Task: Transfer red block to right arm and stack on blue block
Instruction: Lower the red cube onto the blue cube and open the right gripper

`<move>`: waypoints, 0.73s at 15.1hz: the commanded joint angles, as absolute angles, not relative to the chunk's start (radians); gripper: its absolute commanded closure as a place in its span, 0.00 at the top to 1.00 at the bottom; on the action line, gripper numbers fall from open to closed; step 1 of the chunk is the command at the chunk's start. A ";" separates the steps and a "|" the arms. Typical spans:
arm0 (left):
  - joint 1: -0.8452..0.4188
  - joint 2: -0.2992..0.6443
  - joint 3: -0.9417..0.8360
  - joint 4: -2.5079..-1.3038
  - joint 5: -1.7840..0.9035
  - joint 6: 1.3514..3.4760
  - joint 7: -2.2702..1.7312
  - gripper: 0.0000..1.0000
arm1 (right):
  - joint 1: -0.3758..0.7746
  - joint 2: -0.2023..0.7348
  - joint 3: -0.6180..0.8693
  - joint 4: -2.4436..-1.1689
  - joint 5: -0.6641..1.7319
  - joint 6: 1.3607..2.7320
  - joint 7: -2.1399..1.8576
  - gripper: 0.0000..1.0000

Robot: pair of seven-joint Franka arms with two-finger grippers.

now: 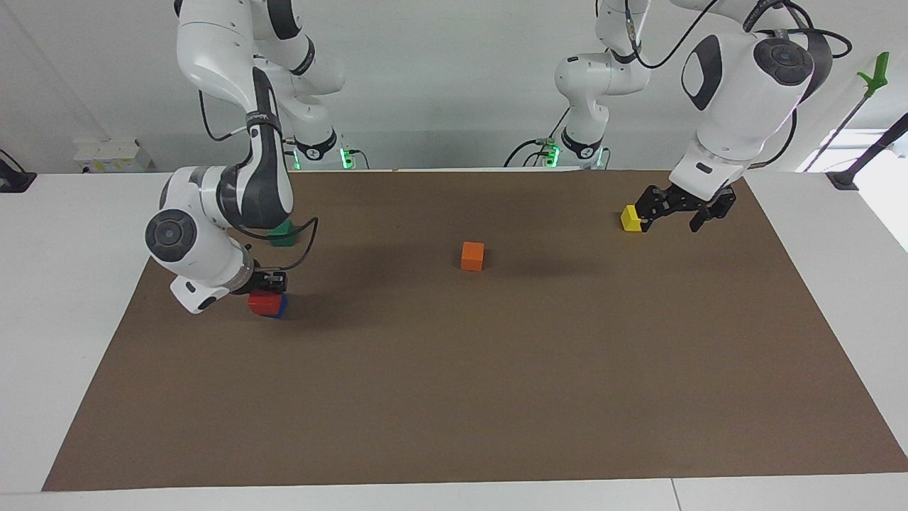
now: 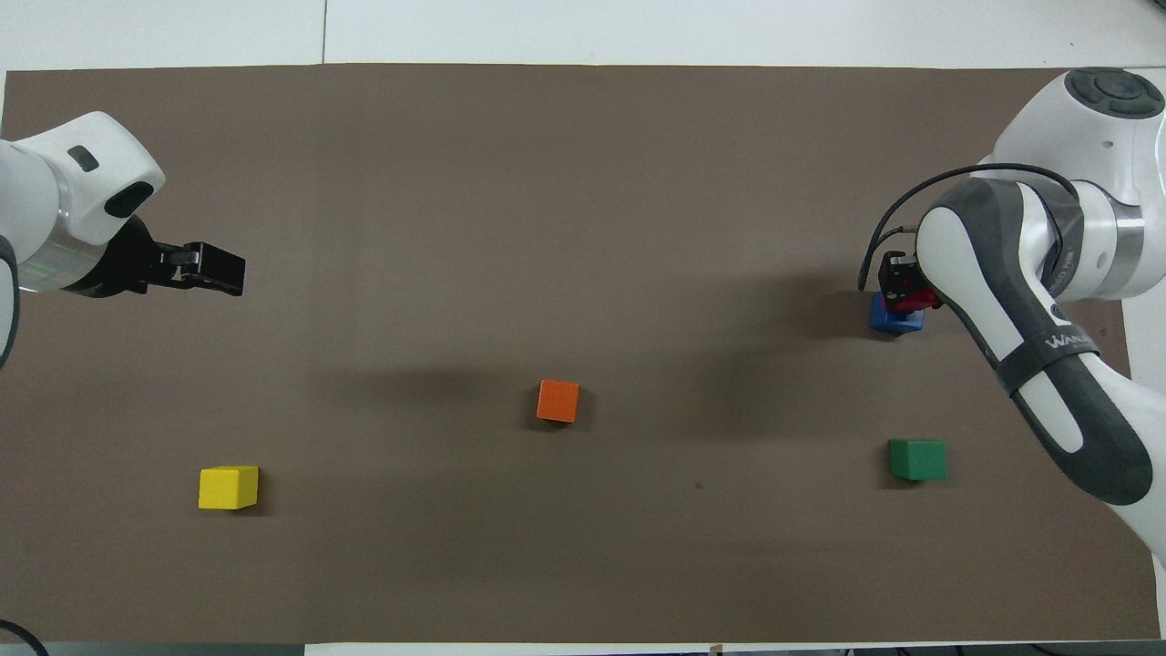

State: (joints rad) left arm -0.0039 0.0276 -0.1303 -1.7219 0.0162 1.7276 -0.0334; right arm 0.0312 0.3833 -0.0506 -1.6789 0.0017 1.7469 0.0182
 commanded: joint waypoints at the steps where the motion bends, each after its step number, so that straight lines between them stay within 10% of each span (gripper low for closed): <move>1: 0.011 -0.006 -0.137 -1.753 0.012 1.743 -0.026 1.00 | 0.018 0.365 -0.043 -1.704 0.020 1.767 0.038 0.00; 6: 0.000 -0.032 -0.138 -1.749 0.011 1.718 -0.021 1.00 | 0.009 0.362 -0.041 -1.703 0.029 1.761 0.052 0.00; 9: -0.006 -0.048 -0.138 -1.746 0.011 1.700 -0.023 1.00 | 0.003 0.361 -0.041 -1.704 0.029 1.763 0.052 0.74; 11: -0.006 -0.052 -0.135 -1.730 0.011 1.700 -0.023 1.00 | 0.003 0.360 -0.041 -1.707 0.029 1.763 0.054 0.87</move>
State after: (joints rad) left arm -0.0054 -0.0252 -0.1382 -1.7216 0.0162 1.7127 -0.0334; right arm 0.0157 0.3817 -0.0516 -1.6804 0.0142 1.7470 0.0346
